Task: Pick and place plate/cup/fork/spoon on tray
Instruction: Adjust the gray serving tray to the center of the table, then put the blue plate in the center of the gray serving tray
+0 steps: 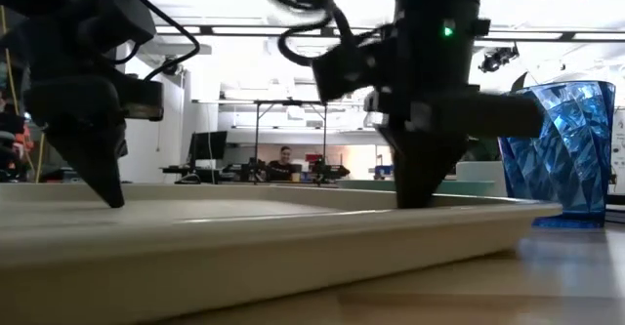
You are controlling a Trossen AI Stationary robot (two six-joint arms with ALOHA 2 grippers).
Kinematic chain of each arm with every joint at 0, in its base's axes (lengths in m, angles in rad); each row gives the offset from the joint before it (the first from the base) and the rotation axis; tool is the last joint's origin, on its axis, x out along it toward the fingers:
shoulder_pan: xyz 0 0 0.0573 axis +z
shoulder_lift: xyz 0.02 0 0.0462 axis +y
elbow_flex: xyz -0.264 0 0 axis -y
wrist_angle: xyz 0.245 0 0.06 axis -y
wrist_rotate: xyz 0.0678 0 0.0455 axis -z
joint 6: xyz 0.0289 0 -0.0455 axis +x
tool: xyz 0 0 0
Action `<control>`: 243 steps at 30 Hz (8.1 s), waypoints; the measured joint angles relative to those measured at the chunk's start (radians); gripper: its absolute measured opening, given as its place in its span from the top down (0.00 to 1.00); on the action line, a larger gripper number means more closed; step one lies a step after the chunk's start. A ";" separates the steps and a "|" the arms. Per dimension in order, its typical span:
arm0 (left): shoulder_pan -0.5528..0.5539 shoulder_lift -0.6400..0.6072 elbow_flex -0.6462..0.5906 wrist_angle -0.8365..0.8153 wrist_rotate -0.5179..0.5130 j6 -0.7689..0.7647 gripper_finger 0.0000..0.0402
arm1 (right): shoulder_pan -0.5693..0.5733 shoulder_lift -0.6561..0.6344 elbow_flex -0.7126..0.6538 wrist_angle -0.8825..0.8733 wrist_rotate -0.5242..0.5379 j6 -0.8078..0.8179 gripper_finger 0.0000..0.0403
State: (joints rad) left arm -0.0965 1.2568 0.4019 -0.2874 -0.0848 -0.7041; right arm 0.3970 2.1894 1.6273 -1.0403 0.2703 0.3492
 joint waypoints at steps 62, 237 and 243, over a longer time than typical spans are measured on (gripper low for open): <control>-0.192 0.029 -0.001 0.143 0.228 -0.216 1.00 | -0.108 -0.276 -0.544 0.517 0.152 0.121 1.00; -0.117 -0.582 0.010 0.422 -0.174 0.514 1.00 | -0.008 0.195 0.388 0.062 -0.059 -0.459 0.92; -0.117 -0.582 0.010 0.420 -0.174 0.514 1.00 | -0.008 0.195 0.390 0.157 -0.066 -0.480 0.86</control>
State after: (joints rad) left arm -0.2131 0.6746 0.4114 0.1326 -0.2584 -0.1905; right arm 0.3891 2.3848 2.0169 -0.8829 0.2042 -0.1306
